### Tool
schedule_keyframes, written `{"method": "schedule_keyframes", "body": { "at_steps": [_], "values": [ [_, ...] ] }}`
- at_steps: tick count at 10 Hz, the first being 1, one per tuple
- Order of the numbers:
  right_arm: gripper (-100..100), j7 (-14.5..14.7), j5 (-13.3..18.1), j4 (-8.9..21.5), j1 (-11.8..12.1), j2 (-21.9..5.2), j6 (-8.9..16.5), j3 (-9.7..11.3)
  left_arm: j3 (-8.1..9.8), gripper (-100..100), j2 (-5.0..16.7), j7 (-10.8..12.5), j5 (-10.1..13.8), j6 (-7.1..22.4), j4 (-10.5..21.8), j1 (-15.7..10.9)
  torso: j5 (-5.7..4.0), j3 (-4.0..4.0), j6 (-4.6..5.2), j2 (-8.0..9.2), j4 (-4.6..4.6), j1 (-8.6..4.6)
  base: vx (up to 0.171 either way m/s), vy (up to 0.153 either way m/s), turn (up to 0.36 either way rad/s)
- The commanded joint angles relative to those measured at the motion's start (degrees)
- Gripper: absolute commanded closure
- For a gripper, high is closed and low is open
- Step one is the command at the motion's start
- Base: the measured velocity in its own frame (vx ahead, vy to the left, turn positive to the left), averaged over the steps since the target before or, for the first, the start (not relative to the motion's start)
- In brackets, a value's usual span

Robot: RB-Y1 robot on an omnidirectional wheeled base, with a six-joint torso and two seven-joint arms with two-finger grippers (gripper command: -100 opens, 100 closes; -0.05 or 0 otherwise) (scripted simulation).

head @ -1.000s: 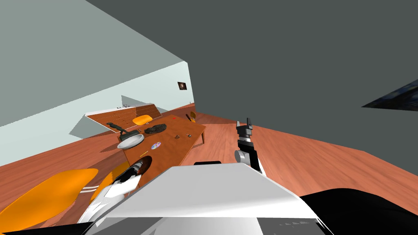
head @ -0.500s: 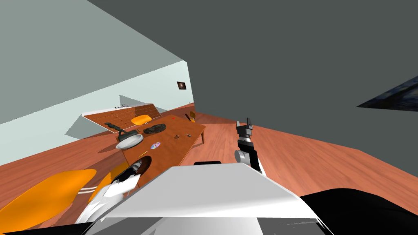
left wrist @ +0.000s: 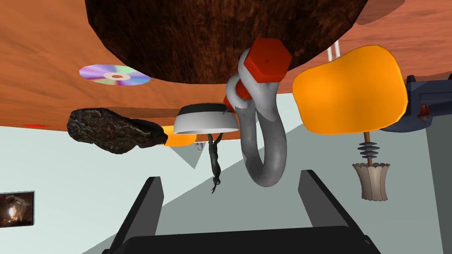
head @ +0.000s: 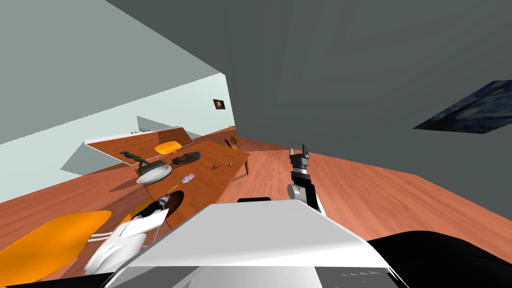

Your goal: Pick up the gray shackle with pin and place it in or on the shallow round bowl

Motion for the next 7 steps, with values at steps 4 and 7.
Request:
{"method": "schedule_keyframes", "body": {
  "at_steps": [4, 7],
  "values": [
    [0, 0.0, 0.0, 0.0, 0.0, 0.0, 0.0, 0.0, -0.68, -100, 3.3, -0.3, 3.2, 5.8, -2.1, -0.6, -0.01, 0.01, -0.01, 0.02, 0.0, -0.02, -0.074, -0.031, -0.076],
    [0, 0.0, 0.0, 0.0, 0.0, 0.0, 0.0, 0.0, -0.62, 0, 3.0, -0.3, 2.9, 5.3, -1.9, -0.6, 0.03, -0.11, -0.02, -0.2, -0.04, 0.1, -0.012, -0.003, -0.004]
  ]
}}
